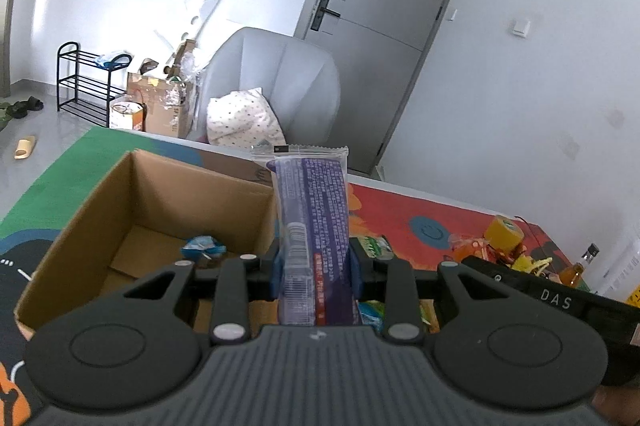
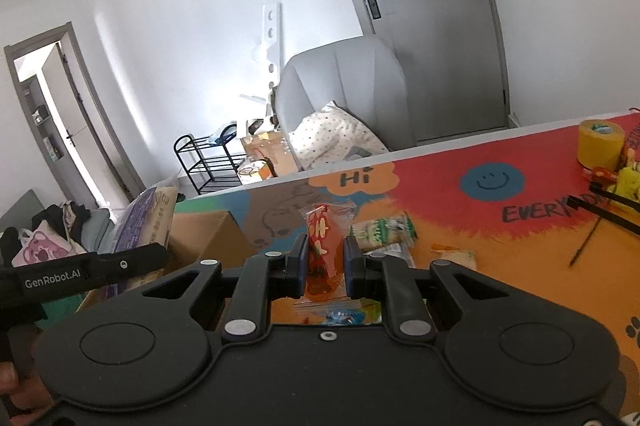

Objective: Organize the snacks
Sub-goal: 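Lift and carry the purple bar and red packet with both tools over the box, then open both tools to drop the purple bar and red packet into the box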

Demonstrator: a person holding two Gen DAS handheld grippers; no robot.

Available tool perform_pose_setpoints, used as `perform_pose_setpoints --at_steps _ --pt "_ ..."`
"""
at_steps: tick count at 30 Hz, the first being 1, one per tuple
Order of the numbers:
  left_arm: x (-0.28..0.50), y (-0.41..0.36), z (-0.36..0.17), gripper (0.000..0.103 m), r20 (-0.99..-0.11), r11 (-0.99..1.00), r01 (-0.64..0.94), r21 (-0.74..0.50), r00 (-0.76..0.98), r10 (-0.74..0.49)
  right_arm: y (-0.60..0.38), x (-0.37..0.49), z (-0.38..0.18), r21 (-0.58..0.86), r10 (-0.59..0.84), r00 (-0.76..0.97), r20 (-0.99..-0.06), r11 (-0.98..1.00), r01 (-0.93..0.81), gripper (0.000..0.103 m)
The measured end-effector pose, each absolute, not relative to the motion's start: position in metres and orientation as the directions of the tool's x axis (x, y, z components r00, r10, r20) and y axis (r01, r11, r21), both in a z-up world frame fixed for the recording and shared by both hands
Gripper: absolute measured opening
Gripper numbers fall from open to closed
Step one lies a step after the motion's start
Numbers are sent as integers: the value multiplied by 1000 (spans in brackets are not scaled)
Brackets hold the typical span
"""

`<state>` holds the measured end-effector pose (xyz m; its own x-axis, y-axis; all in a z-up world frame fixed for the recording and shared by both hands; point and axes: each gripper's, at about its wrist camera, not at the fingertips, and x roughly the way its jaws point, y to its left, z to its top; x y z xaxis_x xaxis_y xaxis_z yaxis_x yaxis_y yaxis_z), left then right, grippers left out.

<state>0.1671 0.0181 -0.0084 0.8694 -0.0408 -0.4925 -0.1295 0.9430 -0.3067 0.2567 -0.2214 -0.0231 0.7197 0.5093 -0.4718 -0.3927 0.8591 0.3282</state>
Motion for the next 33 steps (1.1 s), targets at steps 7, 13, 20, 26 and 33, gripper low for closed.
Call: perform_pose_setpoints --at_steps 7,13,20,26,33 --pt "163 35 -6 31 -490 939 -158 -305 872 -12 -204 258 -23 331 531 703 -474 847 -416 16" --pt "164 51 -4 31 -488 930 -190 -314 873 13 -188 257 -17 324 555 689 -467 832 -451 16" --pt "159 70 -4 31 -492 918 -235 -320 869 52 -163 257 -13 323 585 664 -466 811 -489 16" --pt "159 84 -9 31 -509 910 -257 -325 859 61 -145 256 -9 319 602 646 -469 798 -512 16" --pt "158 96 -14 34 -520 904 -271 -332 852 64 -125 252 -8 320 623 622 -474 780 -538 16"
